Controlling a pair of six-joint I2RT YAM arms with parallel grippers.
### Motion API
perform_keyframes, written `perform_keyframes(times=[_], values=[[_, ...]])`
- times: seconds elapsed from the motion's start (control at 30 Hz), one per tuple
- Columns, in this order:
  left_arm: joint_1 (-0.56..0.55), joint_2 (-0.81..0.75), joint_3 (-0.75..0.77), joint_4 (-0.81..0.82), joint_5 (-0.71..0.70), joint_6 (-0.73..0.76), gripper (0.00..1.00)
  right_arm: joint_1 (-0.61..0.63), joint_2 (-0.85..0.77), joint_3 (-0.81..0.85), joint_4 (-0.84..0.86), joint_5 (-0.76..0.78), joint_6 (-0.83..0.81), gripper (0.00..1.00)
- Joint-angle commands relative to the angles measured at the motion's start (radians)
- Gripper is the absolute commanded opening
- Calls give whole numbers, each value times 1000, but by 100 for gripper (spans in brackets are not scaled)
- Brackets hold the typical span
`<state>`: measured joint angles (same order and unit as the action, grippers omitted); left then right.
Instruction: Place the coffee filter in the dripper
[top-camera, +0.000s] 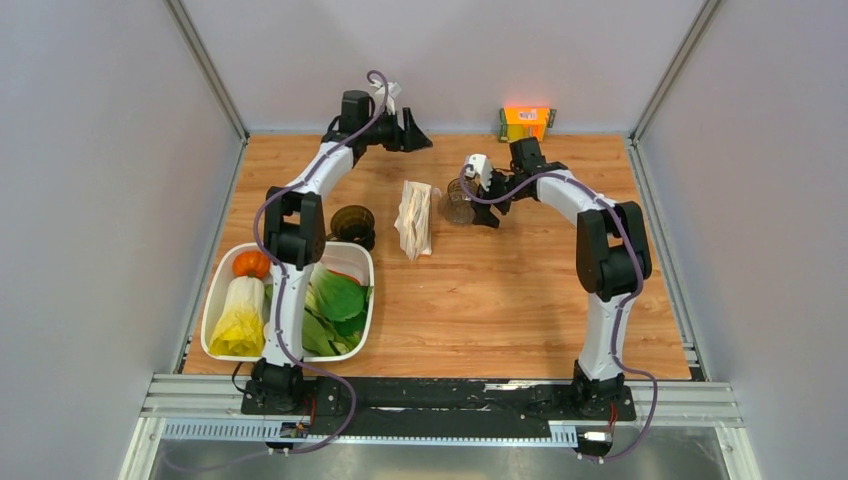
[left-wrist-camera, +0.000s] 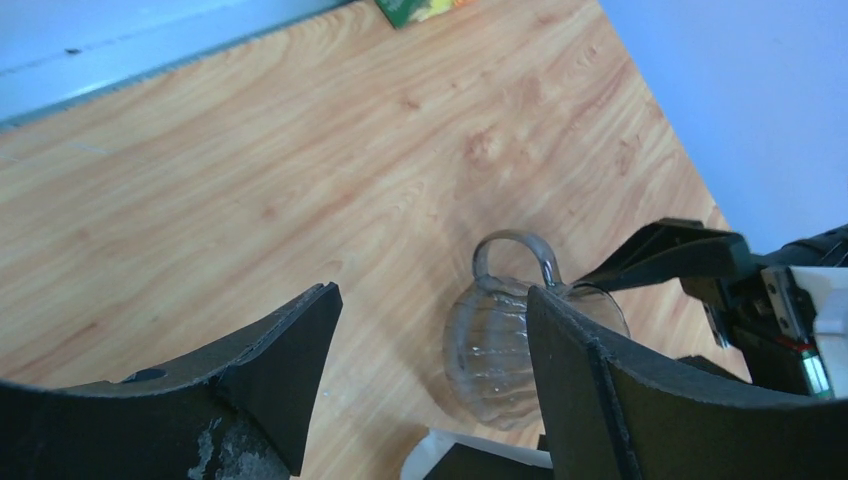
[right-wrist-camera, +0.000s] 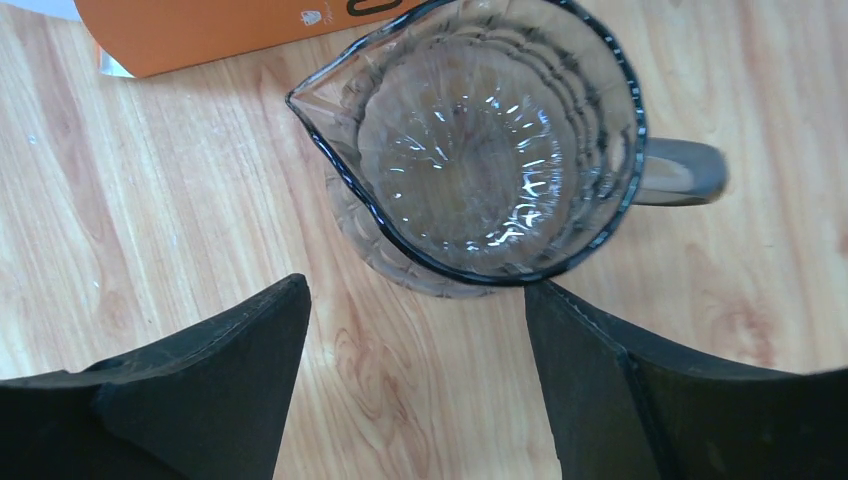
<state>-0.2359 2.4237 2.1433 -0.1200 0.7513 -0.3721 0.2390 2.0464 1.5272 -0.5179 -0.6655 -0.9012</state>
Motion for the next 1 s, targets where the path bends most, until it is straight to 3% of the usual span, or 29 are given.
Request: perform_keyframes(times=[0.0, 0.23, 0.5, 0.73, 0.97], values=[[-24, 3, 24, -10, 64, 5, 78, -45, -68, 22, -13, -46, -162, 83], [-25, -17, -15, 12, 87, 25, 78, -131, 16, 188, -2, -26, -330, 82], [-16, -42, -61, 20, 77, 1, 76, -105, 168, 356, 172, -18, -270, 73], [11, -60, -87, 64, 87, -57, 76, -98, 193, 347, 176, -101, -284, 66], [15, -65, -95, 56, 87, -53, 76, -85, 208, 302, 183, -184, -314, 64]])
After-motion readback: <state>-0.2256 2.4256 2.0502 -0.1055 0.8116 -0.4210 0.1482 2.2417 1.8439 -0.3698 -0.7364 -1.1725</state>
